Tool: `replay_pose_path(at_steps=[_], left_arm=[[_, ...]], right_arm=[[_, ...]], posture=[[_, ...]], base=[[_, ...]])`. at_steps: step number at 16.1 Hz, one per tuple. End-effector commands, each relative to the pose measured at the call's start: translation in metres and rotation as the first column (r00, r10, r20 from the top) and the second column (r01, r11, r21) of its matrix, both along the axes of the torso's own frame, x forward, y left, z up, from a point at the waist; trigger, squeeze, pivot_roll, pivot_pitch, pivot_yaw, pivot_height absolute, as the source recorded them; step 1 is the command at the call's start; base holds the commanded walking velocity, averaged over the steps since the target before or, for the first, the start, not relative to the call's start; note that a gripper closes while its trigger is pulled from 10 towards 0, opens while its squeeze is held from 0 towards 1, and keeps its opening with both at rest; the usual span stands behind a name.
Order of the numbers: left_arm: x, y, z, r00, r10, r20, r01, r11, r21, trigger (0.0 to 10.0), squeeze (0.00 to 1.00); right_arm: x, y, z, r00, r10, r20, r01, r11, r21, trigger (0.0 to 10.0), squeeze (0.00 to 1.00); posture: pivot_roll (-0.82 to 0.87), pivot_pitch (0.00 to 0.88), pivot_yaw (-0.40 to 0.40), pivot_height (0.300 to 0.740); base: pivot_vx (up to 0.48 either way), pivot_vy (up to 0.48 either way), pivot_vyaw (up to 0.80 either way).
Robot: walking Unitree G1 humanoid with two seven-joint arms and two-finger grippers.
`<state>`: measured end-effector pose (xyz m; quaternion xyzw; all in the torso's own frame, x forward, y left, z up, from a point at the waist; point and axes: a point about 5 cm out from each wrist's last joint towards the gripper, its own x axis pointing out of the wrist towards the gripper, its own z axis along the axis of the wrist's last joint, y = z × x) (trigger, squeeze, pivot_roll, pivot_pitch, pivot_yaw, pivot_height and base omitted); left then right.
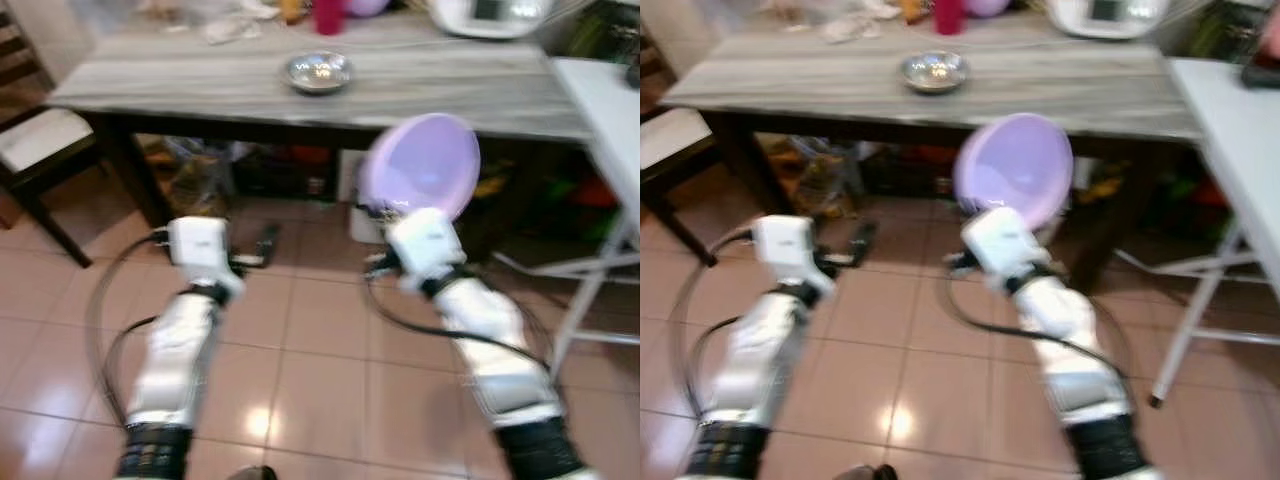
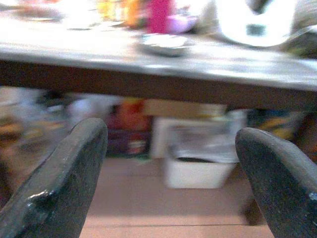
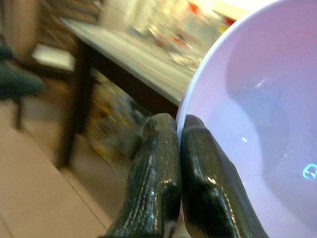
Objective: Setting the table
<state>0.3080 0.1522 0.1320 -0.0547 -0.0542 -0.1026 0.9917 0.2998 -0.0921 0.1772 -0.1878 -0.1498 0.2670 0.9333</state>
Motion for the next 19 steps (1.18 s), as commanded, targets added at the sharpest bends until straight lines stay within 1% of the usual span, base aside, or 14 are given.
replay_pose_path(at_steps=[1,3,9,11,16,19], left_arm=[[0.0006,-0.008,0.0035,1.0,-0.024,0.009,0.025,1.0,-0.014,10.0,0.0],[0.0011,-0.0113,0.0063,0.999,-0.038,0.02,0.038,0.999,-0.016,10.0,0.0],[0.0004,-0.0148,0.0054,0.998,-0.057,0.016,0.058,0.998,-0.021,10.0,0.0],[0.0005,-0.015,0.0052,0.998,-0.06,0.014,0.06,0.998,-0.02,10.0,0.0],[0.0002,-0.0157,0.0045,0.998,-0.06,0.012,0.06,0.998,-0.023,10.0,0.0],[0.0006,-0.0166,0.0046,0.998,-0.064,0.012,0.064,0.998,-0.024,10.0,0.0]], right_arm=[[0.0008,-0.0093,0.0047,0.999,-0.029,0.022,0.029,1.0,-0.008,10.0,0.0],[0.0021,-0.0104,0.0053,0.999,-0.033,0.023,0.033,0.999,-0.009,10.0,0.0],[0.0043,-0.0125,0.0037,0.999,-0.053,0.002,0.053,0.999,0.001,10.0,0.0],[0.0047,-0.0126,0.0035,0.999,-0.052,0.002,0.052,0.999,-0.001,10.0,0.0],[0.0064,-0.0116,0.0035,0.999,-0.048,0.001,0.048,0.999,-0.006,10.0,0.0],[0.0071,-0.0107,0.0038,0.999,-0.049,0.0,0.049,0.999,-0.002,10.0,0.0]], posture=[[-0.22,0.128,0.025,0.74],[-0.22,0.128,0.025,0.74],[-0.22,0.129,0.027,0.74],[-0.22,0.129,0.027,0.74],[-0.22,0.12,0.023,0.74],[-0.21,0.117,0.024,0.74]], base=[[0.461,0.0,0.0],[0.461,0.0,0.0],[0.462,0.0,0.0],[0.461,0.0,-0.5],[0.462,0.0,0.0],[0.465,0.0,-0.51]])
